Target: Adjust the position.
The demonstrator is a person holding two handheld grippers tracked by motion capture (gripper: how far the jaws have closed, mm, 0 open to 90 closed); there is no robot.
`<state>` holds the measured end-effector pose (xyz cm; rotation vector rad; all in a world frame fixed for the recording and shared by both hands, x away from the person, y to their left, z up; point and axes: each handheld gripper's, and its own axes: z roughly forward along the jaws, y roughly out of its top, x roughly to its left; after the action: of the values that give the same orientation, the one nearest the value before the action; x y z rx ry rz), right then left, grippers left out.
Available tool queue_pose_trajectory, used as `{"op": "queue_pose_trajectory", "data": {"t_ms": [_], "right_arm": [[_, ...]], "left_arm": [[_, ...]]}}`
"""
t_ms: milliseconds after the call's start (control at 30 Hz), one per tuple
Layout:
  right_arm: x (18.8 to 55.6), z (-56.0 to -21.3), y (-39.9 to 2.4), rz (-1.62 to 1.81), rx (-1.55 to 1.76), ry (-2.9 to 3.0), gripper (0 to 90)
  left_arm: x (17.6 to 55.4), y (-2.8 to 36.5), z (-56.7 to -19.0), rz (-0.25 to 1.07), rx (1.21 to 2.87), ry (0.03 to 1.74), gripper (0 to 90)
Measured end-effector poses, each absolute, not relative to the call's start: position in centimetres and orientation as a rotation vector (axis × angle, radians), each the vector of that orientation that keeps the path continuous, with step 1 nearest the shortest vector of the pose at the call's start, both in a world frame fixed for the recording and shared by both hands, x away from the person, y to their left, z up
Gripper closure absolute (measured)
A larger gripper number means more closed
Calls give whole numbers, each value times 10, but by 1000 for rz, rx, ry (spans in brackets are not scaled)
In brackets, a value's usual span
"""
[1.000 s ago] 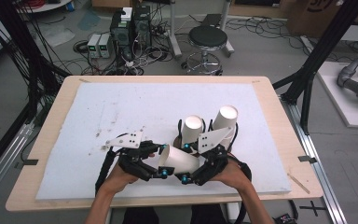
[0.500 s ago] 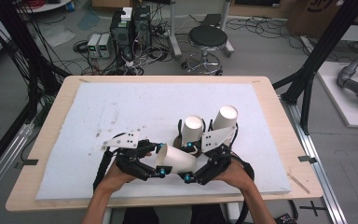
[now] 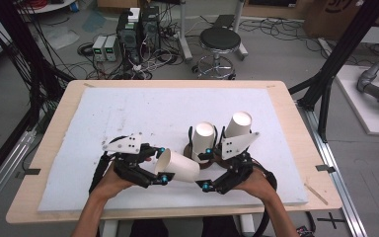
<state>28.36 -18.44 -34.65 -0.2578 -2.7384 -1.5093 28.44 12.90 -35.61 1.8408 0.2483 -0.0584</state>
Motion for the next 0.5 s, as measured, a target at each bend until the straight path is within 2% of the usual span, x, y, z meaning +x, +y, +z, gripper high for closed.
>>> {"op": "queue_pose_trajectory", "data": {"t_ms": [500], "right_arm": [[284, -342, -219, -1531, -387, -2785, 196]], "left_arm": [[282, 154, -348, 32, 1914, 301, 334]]}}
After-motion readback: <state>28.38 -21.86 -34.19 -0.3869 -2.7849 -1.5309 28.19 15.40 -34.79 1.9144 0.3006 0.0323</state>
